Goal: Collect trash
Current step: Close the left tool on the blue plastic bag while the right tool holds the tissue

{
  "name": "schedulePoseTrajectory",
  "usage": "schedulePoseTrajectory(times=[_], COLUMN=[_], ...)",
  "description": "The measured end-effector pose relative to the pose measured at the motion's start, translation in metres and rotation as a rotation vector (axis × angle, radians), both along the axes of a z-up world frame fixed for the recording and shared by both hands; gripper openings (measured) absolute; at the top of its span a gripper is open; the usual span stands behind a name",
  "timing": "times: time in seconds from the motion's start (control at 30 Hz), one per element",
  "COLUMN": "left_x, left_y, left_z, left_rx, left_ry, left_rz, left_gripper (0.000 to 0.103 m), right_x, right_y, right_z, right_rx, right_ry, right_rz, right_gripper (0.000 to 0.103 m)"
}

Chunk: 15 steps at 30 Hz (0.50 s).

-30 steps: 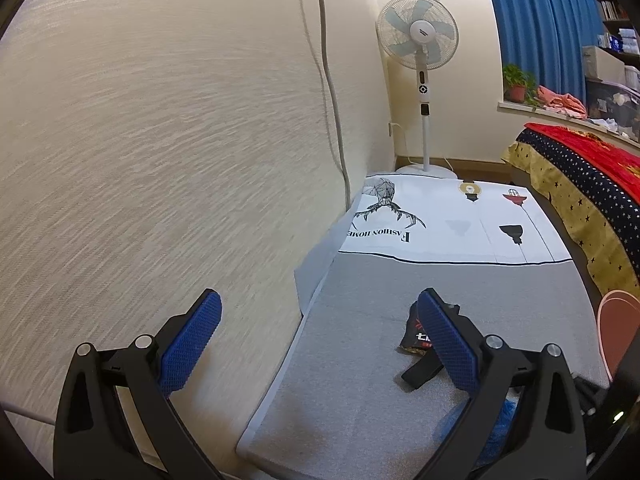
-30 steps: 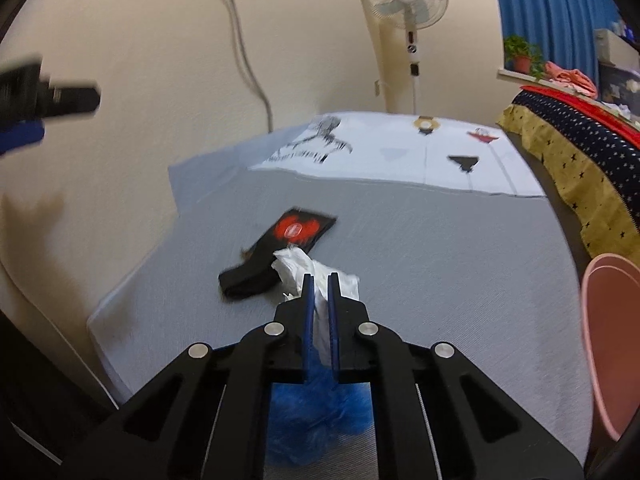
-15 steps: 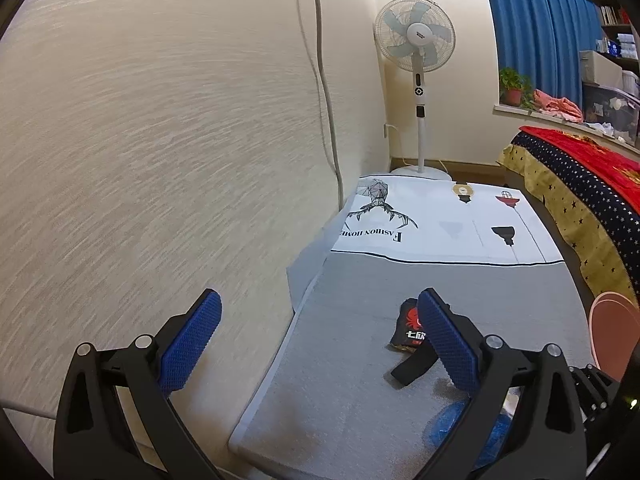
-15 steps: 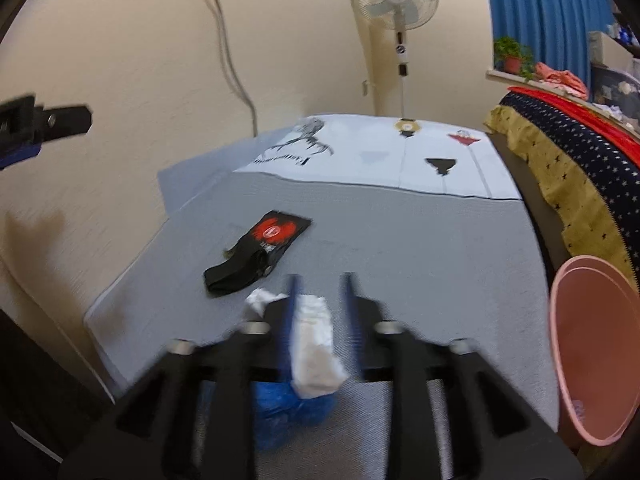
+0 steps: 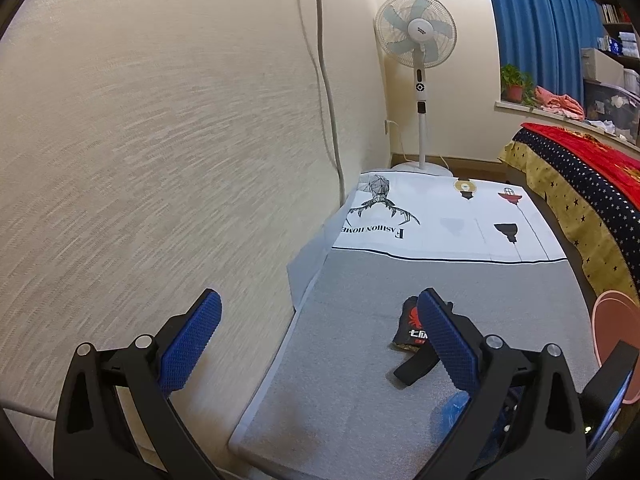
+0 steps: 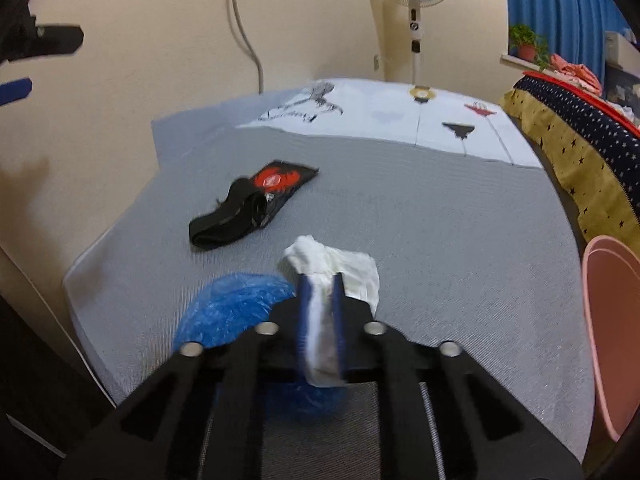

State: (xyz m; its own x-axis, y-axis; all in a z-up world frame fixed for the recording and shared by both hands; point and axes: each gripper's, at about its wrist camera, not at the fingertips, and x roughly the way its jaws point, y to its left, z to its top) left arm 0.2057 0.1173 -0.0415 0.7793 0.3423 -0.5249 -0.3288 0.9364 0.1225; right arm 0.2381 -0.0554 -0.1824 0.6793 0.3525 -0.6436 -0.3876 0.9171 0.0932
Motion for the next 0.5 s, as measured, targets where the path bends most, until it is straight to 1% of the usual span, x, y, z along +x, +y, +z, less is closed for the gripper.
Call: schedulePoseTrajectory(times=[0.1, 0.2, 0.3, 0.43, 0.5], left_x=[0.001, 0.001, 0.0, -0.007, -0.013], left_y=[-0.001, -0.001, -0.003, -0.016, -0.025], left_z=[0.0, 0.0, 0.001, 0.003, 0.001], left_rx=[0.003, 0.003, -0.004, -0.027, -0.077], left_ry=[0.002, -0.002, -0.02, -0.073, -0.097], left_rz=[-0.002, -0.001, -0.006, -0.043, -0.07], left_gripper=[0.095, 0.095, 0.095, 0.095, 0.095], right_x=[0.001, -0.001, -0.003, -0.02, -0.035], right_y=[-0.005, -0.015, -0.027, -0.052, -0.067], right_z=[0.009, 0.027, 0.05, 0.093, 0.114], right_rx=[0.02, 0.029, 0.033, 0.027, 0.015], right_ry=[-0.013, -0.042, -0.08, -0.155, -0.194], right_rz=[-0.021, -0.053, -0.082, -0.112, -0.122], right_gripper=[0.008, 0.007, 0.007, 0.007, 0.007])
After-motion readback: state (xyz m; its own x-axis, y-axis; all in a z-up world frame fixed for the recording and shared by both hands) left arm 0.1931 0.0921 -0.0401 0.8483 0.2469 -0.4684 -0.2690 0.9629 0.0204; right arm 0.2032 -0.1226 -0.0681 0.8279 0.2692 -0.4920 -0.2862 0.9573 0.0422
